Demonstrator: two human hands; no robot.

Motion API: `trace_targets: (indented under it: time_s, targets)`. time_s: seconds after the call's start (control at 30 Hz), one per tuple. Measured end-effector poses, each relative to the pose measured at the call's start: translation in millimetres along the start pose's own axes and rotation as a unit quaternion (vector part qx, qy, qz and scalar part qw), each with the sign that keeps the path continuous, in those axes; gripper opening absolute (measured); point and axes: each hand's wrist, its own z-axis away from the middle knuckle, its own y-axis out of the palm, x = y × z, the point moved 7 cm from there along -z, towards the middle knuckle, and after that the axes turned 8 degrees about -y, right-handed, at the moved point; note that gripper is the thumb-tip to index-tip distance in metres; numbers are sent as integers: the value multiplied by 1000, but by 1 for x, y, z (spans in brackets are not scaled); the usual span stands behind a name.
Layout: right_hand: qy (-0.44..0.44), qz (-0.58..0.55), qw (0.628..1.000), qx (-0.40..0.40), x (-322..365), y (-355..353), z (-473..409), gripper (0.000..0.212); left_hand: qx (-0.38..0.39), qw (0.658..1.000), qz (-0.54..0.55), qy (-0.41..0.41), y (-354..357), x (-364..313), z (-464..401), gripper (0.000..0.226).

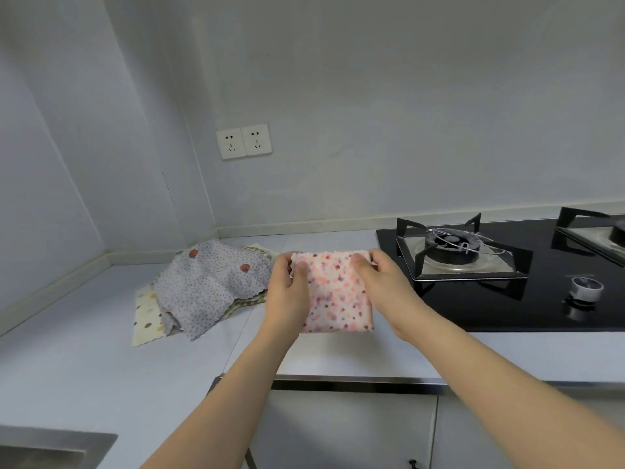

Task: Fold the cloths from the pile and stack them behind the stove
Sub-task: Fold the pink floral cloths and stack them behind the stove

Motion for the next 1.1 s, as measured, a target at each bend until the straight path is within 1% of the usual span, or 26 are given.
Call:
trace_targets:
  time_s: [0.07,0.13,0.2,0.23,0.3,0.33,0.37,0.43,0.5,0.53,0.6,0.67,0.73,0.83,0.93,0.97,1.03,1.1]
  targets:
    - [-21,26,999,-38,-2,0,-11,26,-22,1000,1,20,4,1,-8,13]
    - [-42,61,995,-73,-7,2,-25,22,-47,999,-3,10,8,7,-22,20]
    - [-83,124,984,-100,-12,8,-42,19,-43,998,6,-55,18,28,-44,31]
    - [-110,158,976,-104,-15,13,-54,19,-22,994,17,-110,28,47,-61,37]
    - [-149,213,961,-98,-19,22,-72,19,36,972,74,-221,47,75,-82,46]
    - [-151,232,956,-93,-21,25,-85,19,54,962,101,-249,56,82,-93,47]
    - [-146,248,953,-89,-22,26,-97,19,53,962,105,-248,61,82,-103,46]
    - [-119,257,955,-88,-17,21,-118,17,17,976,71,-205,62,65,-121,38]
    - [-77,225,966,-104,-2,7,-136,16,-18,988,32,-153,60,32,-135,35]
    - [-55,207,970,-113,10,-2,-143,16,-23,991,7,-130,61,9,-140,34]
    - [-9,178,976,-125,38,-22,-155,18,-8,993,-44,-109,69,-37,-146,34]
    - [34,163,977,-135,68,-46,-165,21,21,991,-76,-107,80,-81,-154,33]
    - [50,154,977,-135,91,-64,-170,22,42,989,-100,-97,89,-110,-157,32]
    - [70,169,972,-145,121,-102,-177,21,79,985,-126,-92,115,-147,-163,34]
    - [77,182,968,-156,131,-143,-181,21,118,980,-123,-105,155,-171,-164,33]
    - [79,184,966,-161,132,-159,-181,21,133,977,-108,-125,171,-175,-163,33]
    - [82,187,964,-170,129,-193,-182,22,175,963,-43,-198,205,-174,-154,33]
    - [87,190,961,-183,121,-233,-183,24,222,938,13,-267,243,-169,-140,33]
